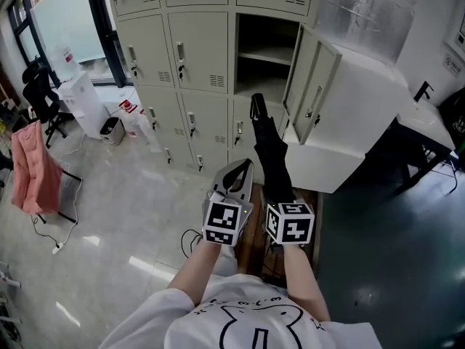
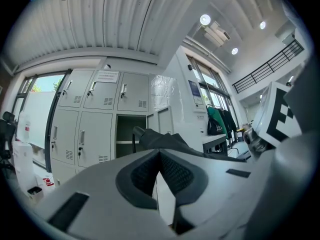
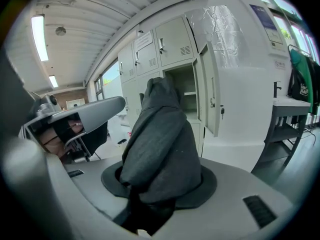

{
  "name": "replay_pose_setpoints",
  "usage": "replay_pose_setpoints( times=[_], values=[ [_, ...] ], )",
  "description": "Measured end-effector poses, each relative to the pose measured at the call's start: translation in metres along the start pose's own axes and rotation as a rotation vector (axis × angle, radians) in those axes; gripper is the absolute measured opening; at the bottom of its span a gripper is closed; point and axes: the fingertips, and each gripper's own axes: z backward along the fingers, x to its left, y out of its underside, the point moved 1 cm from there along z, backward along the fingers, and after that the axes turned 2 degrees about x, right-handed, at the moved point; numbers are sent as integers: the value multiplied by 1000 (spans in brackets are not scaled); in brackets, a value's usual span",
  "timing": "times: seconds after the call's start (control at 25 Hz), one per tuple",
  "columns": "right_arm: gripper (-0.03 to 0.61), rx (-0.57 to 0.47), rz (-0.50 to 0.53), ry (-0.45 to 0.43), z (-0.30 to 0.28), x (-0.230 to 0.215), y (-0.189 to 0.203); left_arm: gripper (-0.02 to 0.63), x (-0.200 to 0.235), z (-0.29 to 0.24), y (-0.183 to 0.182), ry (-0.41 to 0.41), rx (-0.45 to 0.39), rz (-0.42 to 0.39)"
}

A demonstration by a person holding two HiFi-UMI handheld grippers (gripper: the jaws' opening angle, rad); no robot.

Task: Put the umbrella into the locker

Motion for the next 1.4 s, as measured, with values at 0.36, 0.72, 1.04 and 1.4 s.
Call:
replay_pose_setpoints(
  times=[0.36, 0.72, 1.04, 1.4],
  values=[
    [172, 21, -15, 17, -73, -29, -32, 0, 41, -77, 6, 35, -9, 2],
    [175, 87, -75, 23, -179, -67, -74, 0, 105, -183, 14, 67, 2, 8],
    [178, 130, -112, 59, -265, -94, -108, 0, 163, -261, 27, 98, 26, 17],
    [179, 212, -186, 128, -336, -122, -116, 0, 203, -319, 38, 146, 42, 32]
  ],
)
